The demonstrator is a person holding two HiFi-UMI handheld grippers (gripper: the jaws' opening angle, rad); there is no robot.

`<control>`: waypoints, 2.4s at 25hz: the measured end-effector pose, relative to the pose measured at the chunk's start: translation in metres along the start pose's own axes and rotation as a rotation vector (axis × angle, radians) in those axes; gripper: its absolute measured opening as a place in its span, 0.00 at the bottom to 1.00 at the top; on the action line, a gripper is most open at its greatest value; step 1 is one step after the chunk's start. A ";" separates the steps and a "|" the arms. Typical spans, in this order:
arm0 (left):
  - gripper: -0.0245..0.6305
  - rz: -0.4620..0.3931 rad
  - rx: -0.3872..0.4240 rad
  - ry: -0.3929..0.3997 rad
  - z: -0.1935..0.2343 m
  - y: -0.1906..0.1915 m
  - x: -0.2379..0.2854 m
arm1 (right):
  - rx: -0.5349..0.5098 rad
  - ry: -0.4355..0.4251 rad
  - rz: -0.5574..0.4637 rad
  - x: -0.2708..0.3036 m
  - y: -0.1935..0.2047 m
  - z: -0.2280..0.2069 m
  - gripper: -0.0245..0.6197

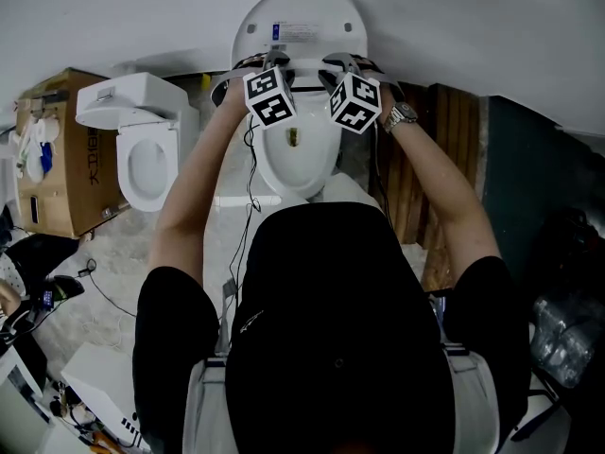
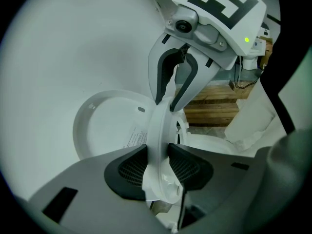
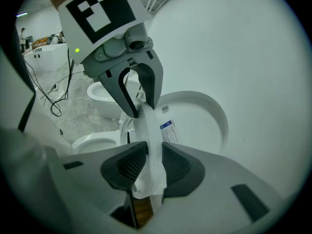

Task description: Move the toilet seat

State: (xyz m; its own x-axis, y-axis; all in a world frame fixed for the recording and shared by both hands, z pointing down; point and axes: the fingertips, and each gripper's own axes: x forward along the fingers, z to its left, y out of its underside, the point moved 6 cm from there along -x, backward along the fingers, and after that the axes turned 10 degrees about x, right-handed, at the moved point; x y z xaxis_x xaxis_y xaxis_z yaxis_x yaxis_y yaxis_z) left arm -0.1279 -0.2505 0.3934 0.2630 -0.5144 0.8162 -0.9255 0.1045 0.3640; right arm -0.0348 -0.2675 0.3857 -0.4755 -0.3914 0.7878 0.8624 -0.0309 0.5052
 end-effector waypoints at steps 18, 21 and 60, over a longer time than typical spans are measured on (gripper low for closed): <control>0.26 -0.015 -0.033 0.010 0.038 0.003 0.020 | 0.054 0.020 -0.008 0.020 -0.006 -0.038 0.21; 0.26 -0.014 -0.039 0.009 0.044 0.003 0.023 | 0.059 0.021 -0.011 0.022 -0.006 -0.044 0.21; 0.27 -0.028 -0.124 -0.057 0.096 0.021 0.057 | 0.138 0.078 -0.001 0.063 -0.018 -0.094 0.19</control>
State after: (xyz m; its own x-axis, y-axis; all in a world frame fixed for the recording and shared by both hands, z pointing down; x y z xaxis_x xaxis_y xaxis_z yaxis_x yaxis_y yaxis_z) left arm -0.1587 -0.3595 0.4039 0.2690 -0.5662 0.7792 -0.8761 0.1922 0.4422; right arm -0.0645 -0.3783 0.3933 -0.4571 -0.4619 0.7600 0.8274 0.0928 0.5540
